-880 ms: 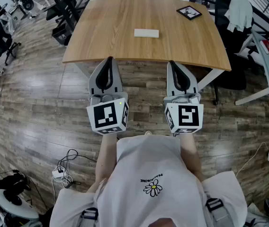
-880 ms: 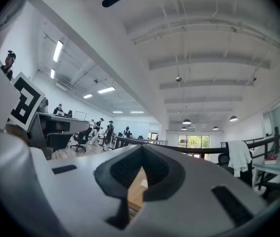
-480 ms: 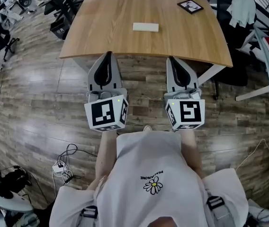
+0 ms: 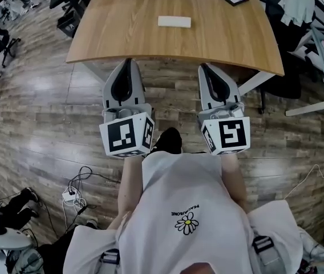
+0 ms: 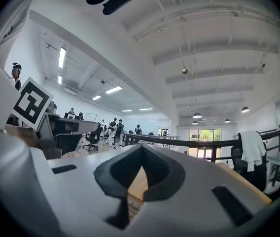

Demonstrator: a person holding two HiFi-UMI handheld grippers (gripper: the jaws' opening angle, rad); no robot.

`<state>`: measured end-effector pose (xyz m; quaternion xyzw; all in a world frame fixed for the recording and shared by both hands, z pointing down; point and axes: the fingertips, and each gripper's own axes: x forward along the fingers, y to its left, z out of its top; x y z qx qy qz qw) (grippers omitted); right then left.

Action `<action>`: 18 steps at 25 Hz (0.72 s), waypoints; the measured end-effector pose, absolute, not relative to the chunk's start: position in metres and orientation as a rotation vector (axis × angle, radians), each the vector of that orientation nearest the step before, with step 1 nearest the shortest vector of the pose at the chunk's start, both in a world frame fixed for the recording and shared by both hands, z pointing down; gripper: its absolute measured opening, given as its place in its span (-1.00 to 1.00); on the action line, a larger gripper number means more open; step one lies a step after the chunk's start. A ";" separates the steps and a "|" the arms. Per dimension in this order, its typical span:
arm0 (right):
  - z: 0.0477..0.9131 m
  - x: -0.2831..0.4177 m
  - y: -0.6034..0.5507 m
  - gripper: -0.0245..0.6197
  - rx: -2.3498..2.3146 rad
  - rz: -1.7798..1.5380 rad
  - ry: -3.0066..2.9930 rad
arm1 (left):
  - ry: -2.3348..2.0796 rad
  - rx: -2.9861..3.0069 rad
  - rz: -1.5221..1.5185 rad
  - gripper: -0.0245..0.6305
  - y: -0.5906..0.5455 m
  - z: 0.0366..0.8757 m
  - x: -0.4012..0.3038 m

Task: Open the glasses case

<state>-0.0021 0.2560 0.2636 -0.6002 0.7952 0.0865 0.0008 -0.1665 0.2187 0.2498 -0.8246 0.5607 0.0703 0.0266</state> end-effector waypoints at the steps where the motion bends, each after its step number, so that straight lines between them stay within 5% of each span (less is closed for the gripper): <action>1: 0.264 -0.001 0.256 -0.90 -1.875 0.266 2.499 | 1.743 -2.556 0.220 -0.87 0.216 0.252 -0.166; 18: 0.276 0.055 0.193 -0.90 -1.964 0.212 2.420 | 1.631 -2.706 0.122 -0.87 0.127 0.280 -0.120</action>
